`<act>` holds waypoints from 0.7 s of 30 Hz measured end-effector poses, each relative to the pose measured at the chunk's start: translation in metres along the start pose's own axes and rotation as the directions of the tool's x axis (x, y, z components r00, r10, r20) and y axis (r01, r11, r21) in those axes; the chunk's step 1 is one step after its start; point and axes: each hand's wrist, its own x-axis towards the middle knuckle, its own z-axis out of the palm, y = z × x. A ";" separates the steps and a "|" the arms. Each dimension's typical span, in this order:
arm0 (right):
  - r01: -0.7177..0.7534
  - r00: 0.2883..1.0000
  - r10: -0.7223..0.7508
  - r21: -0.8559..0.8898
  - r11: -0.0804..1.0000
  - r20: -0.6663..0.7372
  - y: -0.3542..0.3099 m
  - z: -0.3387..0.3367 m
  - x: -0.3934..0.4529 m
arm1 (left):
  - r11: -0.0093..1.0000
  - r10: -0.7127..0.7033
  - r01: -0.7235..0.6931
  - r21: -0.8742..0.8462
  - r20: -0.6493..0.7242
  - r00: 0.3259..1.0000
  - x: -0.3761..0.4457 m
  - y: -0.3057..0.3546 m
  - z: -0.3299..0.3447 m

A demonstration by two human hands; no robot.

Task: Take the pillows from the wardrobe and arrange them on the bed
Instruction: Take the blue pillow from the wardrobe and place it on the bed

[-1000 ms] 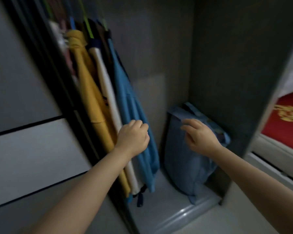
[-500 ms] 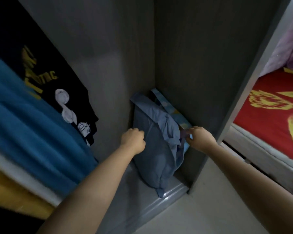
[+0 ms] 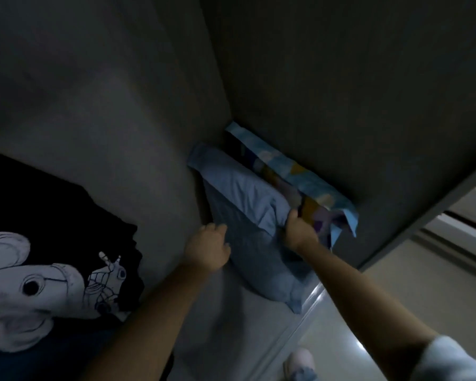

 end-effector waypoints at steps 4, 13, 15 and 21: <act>0.247 0.954 -0.248 0.029 0.969 0.168 0.015 0.038 -0.053 | 0.961 0.084 -0.106 -0.254 -0.095 0.992 0.008 -0.009 0.020; 0.269 0.929 -0.266 0.022 0.963 0.256 0.089 0.054 -0.184 | 0.910 0.335 -0.345 0.229 0.081 0.939 -0.056 0.000 0.083; 0.243 0.941 -0.237 0.005 0.970 0.242 0.105 0.045 -0.203 | 0.873 0.451 -0.424 0.240 -0.067 0.890 -0.083 0.024 0.088; 0.255 0.959 -0.237 -0.110 0.961 0.156 0.185 0.002 -0.290 | 0.781 0.624 -0.571 0.253 -0.276 0.732 -0.168 0.113 0.102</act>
